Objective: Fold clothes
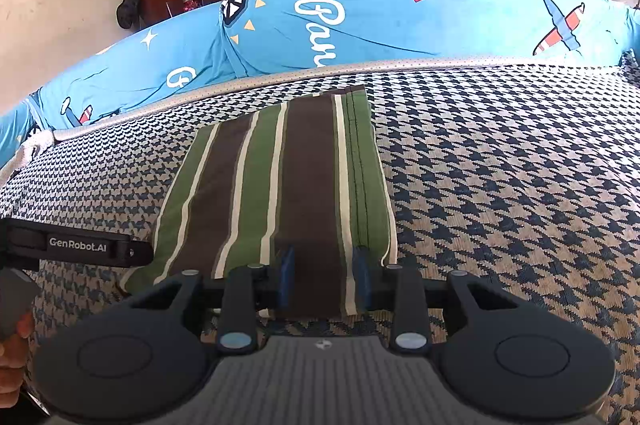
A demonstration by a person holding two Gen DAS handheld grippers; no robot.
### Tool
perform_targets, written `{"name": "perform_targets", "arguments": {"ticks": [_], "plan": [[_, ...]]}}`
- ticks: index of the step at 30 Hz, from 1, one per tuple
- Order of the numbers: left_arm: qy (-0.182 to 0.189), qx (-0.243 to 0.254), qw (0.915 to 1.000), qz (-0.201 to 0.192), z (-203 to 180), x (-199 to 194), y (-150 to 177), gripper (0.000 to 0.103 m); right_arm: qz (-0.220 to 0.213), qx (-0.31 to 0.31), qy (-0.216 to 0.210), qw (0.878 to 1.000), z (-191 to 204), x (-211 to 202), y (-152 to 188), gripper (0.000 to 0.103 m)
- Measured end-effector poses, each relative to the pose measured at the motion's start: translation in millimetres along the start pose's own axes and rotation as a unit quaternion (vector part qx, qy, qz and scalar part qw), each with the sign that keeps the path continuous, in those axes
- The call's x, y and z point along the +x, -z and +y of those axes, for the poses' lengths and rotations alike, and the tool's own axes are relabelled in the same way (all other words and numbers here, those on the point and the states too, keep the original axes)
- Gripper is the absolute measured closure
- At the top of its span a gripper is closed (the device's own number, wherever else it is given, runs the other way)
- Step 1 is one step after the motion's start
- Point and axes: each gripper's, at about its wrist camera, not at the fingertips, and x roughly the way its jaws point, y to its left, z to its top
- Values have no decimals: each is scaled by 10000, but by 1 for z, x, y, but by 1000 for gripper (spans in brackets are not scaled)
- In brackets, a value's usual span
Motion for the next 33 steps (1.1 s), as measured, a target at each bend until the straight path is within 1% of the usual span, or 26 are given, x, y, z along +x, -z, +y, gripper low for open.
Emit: {"name": "perform_targets", "arguments": {"ticks": [3,5,10,14,19,23,25,33], "plan": [[41,162,9996,-243,-4,-10,3,0,-7,-15,10,10000,1,0,0,70],[51,249,9992,-301,-8,-13,4,0,-15,-35,22,10000,2,0,1,70],[50,340,9993,-160,-13,-6,12,0,-23,-29,20,10000,3,-1,1,70],[143,221,9996,-105,-9,-2,15,0,-30,-47,28,10000,4,-1,2,70],[135,259,9994,-188,-12,-3,23,0,-32,-65,43,10000,6,-1,2,70],[163,219,9994,-202,-5,4,17,0,-38,-87,59,9999,6,-1,3,69],[165,208,9995,-198,-6,2,19,0,-42,-104,59,9999,7,-1,4,69],[118,191,9995,-214,-14,-3,27,0,-34,-128,-14,9999,7,-1,4,63]]}}
